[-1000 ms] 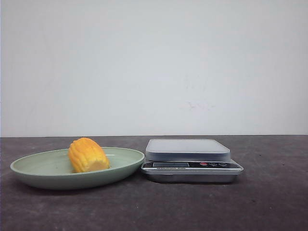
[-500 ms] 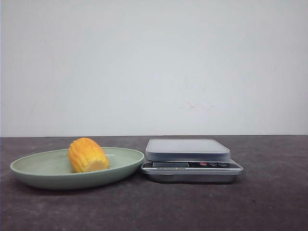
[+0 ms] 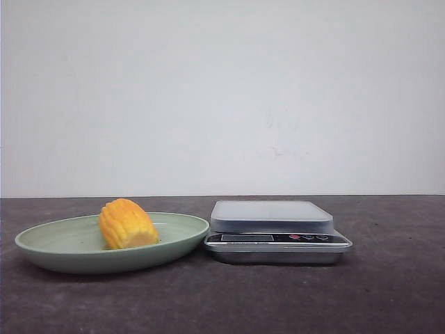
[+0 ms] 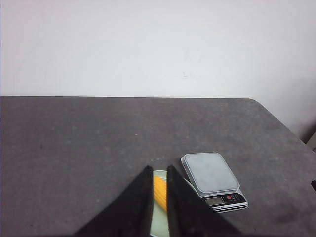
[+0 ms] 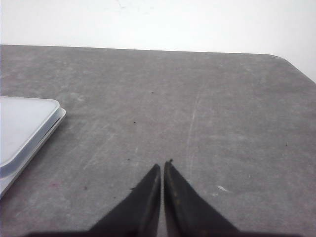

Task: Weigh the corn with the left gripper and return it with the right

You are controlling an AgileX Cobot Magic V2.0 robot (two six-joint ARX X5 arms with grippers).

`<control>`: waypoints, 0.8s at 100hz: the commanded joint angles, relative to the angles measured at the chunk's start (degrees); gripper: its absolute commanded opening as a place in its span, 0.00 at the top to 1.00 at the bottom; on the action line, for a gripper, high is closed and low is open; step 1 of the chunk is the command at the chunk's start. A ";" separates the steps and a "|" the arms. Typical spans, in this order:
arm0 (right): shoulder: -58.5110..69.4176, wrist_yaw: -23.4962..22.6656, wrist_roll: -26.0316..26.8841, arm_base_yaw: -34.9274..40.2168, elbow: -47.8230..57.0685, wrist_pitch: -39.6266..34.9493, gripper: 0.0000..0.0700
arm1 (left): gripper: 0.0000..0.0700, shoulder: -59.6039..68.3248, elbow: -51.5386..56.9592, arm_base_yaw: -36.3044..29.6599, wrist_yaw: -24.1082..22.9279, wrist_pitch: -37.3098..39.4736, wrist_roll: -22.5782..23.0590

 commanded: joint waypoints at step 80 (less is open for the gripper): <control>-0.11 -0.04 0.57 0.04 -0.42 0.63 0.99 | 0.98 0.28 -16.31 8.90 -0.26 24.20 12.22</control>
